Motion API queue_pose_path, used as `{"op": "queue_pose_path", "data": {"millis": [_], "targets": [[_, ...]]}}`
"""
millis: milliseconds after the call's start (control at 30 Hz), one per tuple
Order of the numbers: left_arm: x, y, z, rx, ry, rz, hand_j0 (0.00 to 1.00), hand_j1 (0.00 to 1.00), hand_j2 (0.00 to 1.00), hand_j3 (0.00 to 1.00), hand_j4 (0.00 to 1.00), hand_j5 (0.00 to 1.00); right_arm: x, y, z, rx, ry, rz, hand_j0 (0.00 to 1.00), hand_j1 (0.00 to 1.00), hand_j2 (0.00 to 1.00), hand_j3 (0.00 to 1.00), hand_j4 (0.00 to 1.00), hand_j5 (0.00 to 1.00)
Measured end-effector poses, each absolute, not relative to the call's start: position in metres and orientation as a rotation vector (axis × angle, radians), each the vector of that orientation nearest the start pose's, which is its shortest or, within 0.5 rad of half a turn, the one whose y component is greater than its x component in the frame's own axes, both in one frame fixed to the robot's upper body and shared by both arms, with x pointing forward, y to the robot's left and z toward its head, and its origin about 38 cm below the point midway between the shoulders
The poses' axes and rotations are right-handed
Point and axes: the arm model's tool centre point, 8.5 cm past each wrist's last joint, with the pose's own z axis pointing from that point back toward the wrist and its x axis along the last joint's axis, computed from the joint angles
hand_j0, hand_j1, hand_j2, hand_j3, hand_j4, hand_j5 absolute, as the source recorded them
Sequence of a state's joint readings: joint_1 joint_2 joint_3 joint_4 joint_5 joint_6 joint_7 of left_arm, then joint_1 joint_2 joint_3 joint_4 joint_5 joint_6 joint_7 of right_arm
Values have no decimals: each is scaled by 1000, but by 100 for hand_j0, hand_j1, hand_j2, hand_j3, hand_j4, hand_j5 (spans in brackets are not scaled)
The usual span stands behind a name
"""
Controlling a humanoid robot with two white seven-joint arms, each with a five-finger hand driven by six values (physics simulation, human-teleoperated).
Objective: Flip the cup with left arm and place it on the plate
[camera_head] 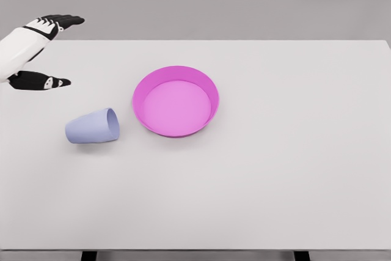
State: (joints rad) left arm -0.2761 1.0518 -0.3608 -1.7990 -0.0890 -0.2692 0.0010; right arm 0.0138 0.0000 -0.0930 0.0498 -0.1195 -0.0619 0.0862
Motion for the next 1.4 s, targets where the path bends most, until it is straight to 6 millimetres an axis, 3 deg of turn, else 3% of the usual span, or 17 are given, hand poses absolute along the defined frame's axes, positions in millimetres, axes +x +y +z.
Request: {"op": "queue_pose_path", "data": {"millis": [733, 900, 1067, 1400], "targets": [[368, 359, 266, 579, -1719, -1443, 100, 100, 100, 100, 100, 100, -19, -264, -261, -10, -15, -210, 100, 100, 100, 100, 100, 100], [351, 352, 244, 401, -1754, -1440, 100, 100, 100, 100, 100, 100, -19, -264, -261, -10, -15, -211, 100, 100, 100, 100, 100, 100], [342, 343, 237, 246, -1818, -1398, 100, 100, 100, 100, 100, 100, -19, -264, -261, -10, -15, -210, 100, 100, 100, 100, 100, 100], [339, 334, 206, 120, -1733, -1269, 100, 100, 100, 100, 100, 100, -19, -264, -261, -10, -15, -210, 100, 100, 100, 100, 100, 100]]}}
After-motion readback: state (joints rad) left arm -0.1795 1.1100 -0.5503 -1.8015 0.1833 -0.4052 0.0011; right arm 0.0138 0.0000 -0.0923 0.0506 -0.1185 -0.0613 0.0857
